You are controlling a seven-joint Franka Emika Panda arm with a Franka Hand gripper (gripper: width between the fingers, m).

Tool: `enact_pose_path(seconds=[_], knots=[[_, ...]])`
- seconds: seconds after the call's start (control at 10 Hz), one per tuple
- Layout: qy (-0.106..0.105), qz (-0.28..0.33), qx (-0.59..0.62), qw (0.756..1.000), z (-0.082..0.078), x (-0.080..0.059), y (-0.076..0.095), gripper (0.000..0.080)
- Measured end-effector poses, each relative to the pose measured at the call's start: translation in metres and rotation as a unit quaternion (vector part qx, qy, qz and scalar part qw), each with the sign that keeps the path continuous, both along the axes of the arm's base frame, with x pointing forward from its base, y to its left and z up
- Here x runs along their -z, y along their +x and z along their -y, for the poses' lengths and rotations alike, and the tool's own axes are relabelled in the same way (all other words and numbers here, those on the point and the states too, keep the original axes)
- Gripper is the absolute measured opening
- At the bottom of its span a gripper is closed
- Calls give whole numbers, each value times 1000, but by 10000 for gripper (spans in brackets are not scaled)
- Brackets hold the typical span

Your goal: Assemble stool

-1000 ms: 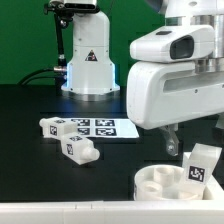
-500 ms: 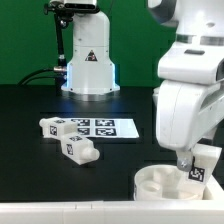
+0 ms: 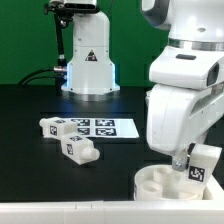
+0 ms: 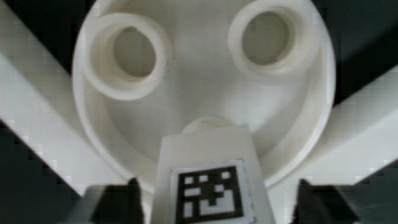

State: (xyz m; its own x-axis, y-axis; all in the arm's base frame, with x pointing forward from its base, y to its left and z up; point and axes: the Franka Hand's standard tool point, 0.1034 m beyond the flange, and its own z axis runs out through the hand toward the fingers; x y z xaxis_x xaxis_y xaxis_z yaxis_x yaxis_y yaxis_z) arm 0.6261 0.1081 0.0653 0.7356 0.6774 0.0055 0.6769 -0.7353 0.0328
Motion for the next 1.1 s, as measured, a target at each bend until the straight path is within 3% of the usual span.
enact_pose_path(seconds=[0.6,1.1], knots=[[3,5,210,978,5,0,1,331],[3,5,211,978,6,0,1,332]])
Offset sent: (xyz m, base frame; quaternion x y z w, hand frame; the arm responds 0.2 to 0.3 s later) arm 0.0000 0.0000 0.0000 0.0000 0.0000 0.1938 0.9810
